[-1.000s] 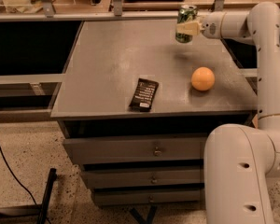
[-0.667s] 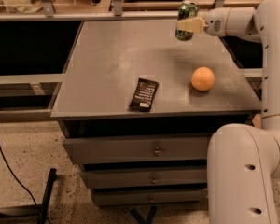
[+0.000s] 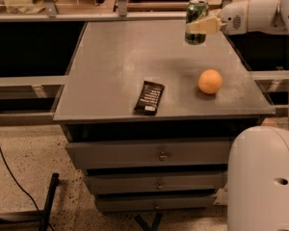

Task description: Move green can near rxbar chocolate

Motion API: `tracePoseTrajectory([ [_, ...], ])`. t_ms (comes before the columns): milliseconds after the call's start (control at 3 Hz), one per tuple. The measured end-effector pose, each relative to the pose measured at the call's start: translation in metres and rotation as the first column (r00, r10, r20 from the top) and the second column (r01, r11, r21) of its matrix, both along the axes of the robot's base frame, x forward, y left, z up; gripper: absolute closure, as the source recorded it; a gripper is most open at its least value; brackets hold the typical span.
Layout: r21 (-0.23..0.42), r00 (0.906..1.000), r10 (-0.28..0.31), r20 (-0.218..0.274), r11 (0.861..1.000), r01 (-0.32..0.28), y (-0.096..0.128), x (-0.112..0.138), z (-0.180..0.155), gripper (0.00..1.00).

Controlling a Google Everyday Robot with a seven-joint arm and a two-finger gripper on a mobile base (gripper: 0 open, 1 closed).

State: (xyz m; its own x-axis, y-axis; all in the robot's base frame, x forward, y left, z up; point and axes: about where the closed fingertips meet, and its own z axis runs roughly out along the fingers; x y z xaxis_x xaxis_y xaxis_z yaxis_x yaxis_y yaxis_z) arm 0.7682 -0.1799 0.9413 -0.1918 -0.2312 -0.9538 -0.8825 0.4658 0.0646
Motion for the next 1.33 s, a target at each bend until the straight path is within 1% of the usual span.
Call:
tracePoseTrajectory([
  [333, 0.0, 1.0, 0.0, 0.0, 1.0, 0.0, 0.0, 0.0, 0.0, 1.0],
  [667, 0.048, 0.9997, 0.023, -0.01, 0.999, -0.022, 0.003, -0.003, -0.003, 1.0],
  [1000, 0.081, 0.9955, 0.091, 0.025, 0.992, -0.093, 0.013, -0.019, 0.003, 1.0],
  [1333, 0.064, 0.9842, 0.152, 0.092, 0.985, -0.158, 0.021, -0.037, 0.006, 1.0],
])
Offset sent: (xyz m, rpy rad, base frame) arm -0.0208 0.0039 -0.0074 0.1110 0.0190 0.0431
